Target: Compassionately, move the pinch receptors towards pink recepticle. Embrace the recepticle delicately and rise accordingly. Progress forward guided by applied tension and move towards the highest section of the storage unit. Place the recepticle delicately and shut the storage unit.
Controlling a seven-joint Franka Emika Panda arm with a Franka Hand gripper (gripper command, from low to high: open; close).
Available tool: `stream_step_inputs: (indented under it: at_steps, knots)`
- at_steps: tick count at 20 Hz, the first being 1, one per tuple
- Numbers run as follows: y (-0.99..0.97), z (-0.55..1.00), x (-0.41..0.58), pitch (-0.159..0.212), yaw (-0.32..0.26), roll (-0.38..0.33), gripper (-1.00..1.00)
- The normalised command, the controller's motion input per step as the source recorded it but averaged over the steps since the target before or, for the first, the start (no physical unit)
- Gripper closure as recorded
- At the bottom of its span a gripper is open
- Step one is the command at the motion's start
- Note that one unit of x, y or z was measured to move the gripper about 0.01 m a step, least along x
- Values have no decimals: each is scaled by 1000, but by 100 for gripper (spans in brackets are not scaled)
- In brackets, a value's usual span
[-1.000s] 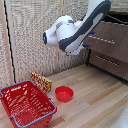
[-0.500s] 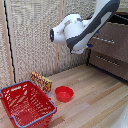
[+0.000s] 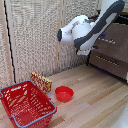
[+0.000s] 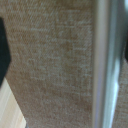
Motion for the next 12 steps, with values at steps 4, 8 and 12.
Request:
stream_step_inputs:
  at_steps: [4,8,12]
  knots:
    - [-165,40,-12,25,-1,0,100]
    - [-38,121,-24,8,-40,0,100]
    - [-36,290,0,58,-22,-43,100]
